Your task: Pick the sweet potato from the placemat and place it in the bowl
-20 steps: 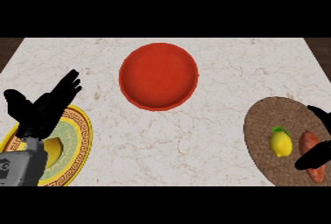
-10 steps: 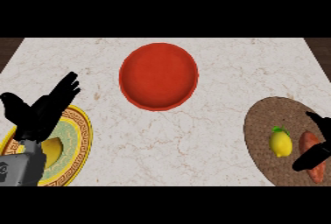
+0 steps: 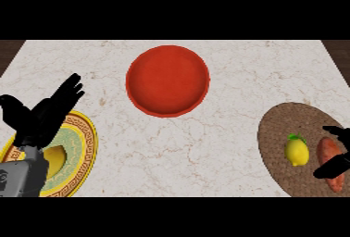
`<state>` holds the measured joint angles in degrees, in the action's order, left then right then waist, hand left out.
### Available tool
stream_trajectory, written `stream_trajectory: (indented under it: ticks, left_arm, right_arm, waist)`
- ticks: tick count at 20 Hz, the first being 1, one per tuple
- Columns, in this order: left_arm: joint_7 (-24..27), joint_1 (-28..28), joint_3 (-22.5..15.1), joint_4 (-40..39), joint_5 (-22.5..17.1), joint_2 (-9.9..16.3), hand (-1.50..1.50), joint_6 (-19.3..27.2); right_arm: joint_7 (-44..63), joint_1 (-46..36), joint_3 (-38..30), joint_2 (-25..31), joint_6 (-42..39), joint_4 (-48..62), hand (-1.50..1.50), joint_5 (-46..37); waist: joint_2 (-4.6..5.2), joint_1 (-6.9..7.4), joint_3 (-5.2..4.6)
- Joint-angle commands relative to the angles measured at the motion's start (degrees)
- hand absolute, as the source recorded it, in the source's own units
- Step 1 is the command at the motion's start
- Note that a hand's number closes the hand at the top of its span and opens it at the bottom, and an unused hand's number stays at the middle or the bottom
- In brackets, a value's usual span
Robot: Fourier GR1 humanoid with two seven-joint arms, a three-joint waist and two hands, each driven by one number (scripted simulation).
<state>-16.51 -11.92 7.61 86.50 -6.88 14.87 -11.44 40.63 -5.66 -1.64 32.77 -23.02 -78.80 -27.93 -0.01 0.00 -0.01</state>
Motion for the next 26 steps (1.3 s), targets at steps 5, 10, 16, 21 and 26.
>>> stream_trajectory:
  ticks: [5, 10, 16, 21, 26]
  left_arm:
    - [1.56, 2.78, -0.14, 0.58, 0.35, -1.23, 0.0, -1.56]
    - [-1.77, -0.63, 0.02, 1.82, 1.21, -1.62, 0.0, 0.66]
    - [0.15, -4.13, 1.71, -4.53, 0.74, -0.76, 0.0, -1.16]
    - [-0.22, -2.83, -0.5, 0.01, 1.56, -1.58, 0.0, -1.07]
    - [-0.24, -3.27, -1.71, -0.65, 1.31, -2.82, 0.0, -1.55]
  right_arm:
    - [-8.44, -4.04, -0.66, -2.07, 4.93, 6.92, 1.5, -7.3]
    - [-11.86, 0.36, 0.47, -4.46, 8.7, 4.66, 1.5, -10.76]
    - [-7.96, -3.2, -0.78, -4.95, 3.33, -0.15, 1.5, -10.92]
    - [-31.88, -9.64, 6.77, 1.79, -0.78, 3.54, 1.5, -10.94]
    - [-49.2, -17.51, 12.08, 4.35, 0.46, 8.16, 1.5, -13.48]
  waist:
    - [0.03, 0.22, 0.01]
    - [0.0, 0.03, 0.02]
    - [0.04, -0.12, -0.01]
    - [0.89, 3.15, 0.27]
    - [1.29, 4.39, 0.28]
